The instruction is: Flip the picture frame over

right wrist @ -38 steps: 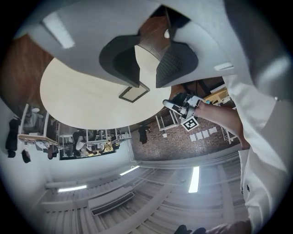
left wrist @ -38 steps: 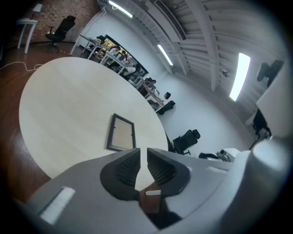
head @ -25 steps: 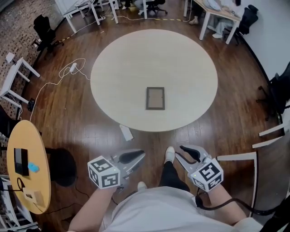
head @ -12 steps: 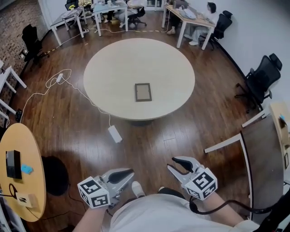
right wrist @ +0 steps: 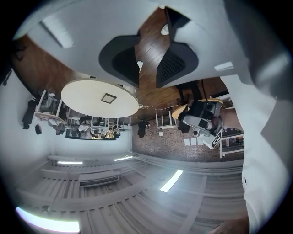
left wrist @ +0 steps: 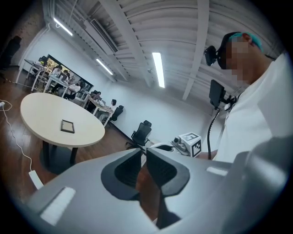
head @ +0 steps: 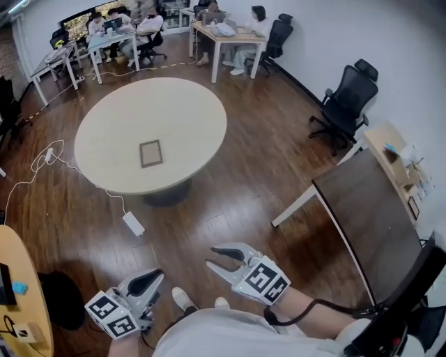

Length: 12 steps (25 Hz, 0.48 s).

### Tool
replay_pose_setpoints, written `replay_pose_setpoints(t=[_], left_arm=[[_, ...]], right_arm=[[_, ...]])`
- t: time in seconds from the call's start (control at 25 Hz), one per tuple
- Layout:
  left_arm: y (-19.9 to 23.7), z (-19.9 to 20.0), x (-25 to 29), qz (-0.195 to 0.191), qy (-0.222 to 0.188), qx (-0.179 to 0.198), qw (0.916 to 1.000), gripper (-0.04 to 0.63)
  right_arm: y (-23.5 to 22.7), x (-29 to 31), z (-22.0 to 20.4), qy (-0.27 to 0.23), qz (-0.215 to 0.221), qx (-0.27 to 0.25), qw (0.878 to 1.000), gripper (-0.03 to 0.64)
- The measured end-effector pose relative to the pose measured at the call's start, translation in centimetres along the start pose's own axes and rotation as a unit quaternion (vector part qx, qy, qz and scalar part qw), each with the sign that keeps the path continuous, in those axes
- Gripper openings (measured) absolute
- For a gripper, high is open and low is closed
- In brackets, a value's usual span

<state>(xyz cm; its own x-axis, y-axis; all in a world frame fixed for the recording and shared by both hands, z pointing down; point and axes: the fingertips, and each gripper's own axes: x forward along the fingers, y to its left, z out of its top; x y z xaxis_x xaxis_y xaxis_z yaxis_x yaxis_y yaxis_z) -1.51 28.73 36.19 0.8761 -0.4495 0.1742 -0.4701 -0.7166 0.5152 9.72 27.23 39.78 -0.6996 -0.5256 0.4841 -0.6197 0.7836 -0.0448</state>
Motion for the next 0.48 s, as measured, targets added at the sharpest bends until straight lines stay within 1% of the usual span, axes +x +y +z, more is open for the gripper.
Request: replay_pose_setpoints(t=[0.16,0.32,0.48], left_arm=[[-2.2,-1.8,0.4,-0.004,0.012,-0.001,0.9999,0.038],[-3.3,-2.9,-0.2,0.008,0.013,-0.002,0.9999,0.038],[-4.0,-3.5,-0.2,0.019,0.017,-0.004,0.9997,0.038]], right_arm=[[0.8,-2.0,-0.6,-0.005,0.002,-0.003,1.0,0.12],[1.8,-3.2,-1.1,-0.007,0.01,-0.007,1.0,0.12],[2.0,-4.1,-0.9,-0.012,0.014,-0.016,1.0,0.12]])
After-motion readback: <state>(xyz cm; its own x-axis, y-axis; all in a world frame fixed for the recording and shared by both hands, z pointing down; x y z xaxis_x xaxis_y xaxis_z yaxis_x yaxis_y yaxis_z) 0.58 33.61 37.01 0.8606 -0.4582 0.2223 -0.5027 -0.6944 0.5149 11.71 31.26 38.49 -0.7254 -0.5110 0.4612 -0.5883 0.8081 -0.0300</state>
